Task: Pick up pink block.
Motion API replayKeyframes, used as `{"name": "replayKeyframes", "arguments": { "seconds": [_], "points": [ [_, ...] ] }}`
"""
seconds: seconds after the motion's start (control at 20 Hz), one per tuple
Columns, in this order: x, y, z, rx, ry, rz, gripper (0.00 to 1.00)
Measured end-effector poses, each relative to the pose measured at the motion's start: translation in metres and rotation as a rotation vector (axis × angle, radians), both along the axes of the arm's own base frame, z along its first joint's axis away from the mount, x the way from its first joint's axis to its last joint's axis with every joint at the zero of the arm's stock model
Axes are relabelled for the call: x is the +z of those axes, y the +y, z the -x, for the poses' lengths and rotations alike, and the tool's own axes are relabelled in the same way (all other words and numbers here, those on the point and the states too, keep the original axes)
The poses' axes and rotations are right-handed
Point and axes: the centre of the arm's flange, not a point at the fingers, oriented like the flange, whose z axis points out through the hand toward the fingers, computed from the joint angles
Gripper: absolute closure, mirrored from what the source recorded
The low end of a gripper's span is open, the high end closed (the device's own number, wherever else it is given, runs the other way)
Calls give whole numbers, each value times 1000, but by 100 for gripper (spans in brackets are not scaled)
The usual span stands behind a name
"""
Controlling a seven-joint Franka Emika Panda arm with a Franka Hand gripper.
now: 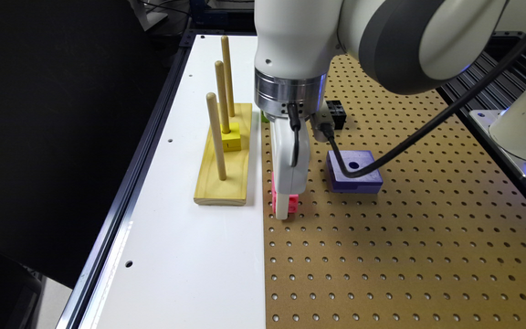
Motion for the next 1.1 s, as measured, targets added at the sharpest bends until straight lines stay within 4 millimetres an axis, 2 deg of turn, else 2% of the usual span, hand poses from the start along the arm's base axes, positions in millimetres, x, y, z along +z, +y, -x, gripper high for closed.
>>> {"name": "replayKeyframes", "arguments": {
  "seconds": [0.4, 0.7, 1.0, 1.1],
  "points": [
    [1, -1, -1, -1, -2, 1, 100],
    [19, -2, -2, 1, -8, 8, 100],
    [21, -2, -2, 2, -8, 9, 100],
    [32, -2, -3, 3, -15, 13, 100]
  ]
}}
